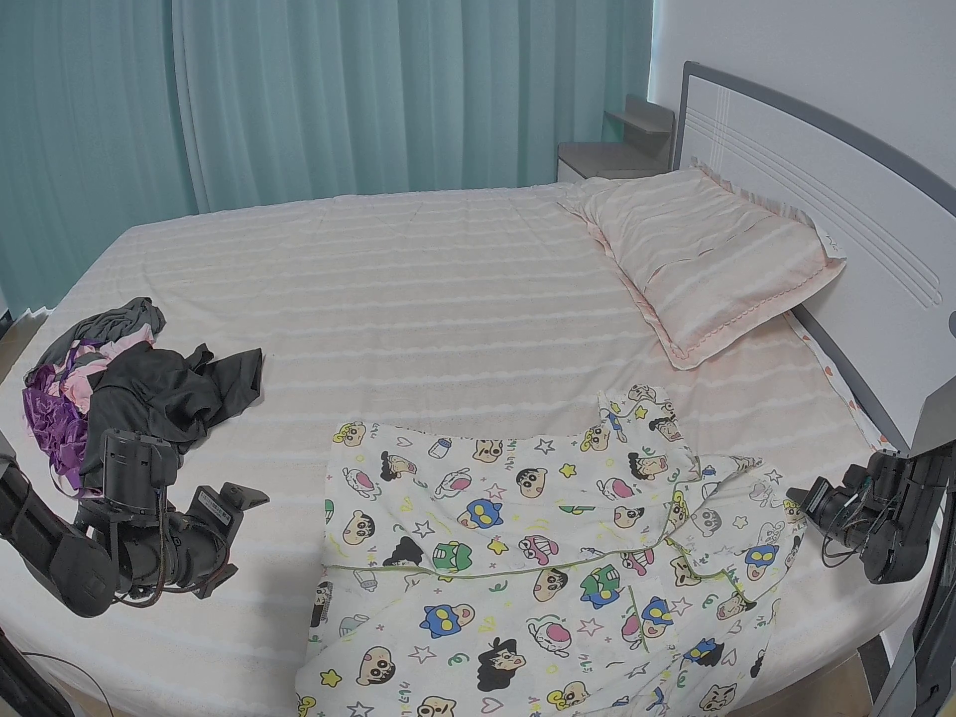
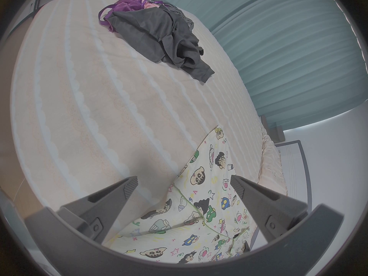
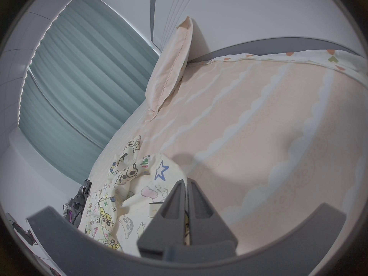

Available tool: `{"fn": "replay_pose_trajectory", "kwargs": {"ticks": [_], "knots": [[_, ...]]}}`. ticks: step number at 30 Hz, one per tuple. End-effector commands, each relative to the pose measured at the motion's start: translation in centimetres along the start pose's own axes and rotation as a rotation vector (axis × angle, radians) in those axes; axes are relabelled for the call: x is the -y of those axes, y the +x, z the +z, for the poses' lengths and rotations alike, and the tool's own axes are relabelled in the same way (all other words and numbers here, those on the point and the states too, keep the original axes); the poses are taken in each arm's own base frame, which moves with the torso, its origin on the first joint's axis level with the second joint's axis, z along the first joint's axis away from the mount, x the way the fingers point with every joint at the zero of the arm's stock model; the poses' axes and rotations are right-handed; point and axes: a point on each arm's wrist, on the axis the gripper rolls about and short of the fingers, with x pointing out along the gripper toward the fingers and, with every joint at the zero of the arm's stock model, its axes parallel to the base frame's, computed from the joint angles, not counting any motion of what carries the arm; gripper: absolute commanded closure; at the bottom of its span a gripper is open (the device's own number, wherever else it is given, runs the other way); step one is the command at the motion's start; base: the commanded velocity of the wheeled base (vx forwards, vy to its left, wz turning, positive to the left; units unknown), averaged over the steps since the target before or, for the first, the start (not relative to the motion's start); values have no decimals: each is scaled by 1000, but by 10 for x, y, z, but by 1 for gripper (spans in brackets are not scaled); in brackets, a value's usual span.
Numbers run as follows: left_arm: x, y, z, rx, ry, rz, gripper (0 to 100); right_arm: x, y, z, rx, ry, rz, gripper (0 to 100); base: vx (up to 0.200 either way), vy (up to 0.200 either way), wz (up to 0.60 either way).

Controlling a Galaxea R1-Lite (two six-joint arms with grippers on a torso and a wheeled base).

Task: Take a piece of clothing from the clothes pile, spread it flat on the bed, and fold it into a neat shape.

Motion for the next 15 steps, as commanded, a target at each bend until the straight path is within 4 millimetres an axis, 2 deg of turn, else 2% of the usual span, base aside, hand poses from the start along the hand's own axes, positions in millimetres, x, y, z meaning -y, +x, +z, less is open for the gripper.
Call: {"fn": "replay_pose_trajectory", "kwargs": {"ticks": [1, 5, 6, 10, 15], "knots": [[0, 0, 0, 0, 0, 0, 0, 2, 4, 2, 19, -5, -4, 100, 0, 0, 0], [0, 0, 0, -2, 4, -3, 0, 3, 6, 1, 24, -7, -14, 100, 0, 0, 0], [0, 0, 0, -2, 4, -3, 0, 2, 6, 1, 25, -8, -14, 0, 0, 0, 0], [0, -1, -1, -5, 8, -4, 0, 0, 6, 4, 39, -12, -9, 0, 0, 0, 0], [2, -1, -7, -36, 28, -15, 0, -13, -9, 27, 144, -38, -22, 0, 0, 0, 0]]}}
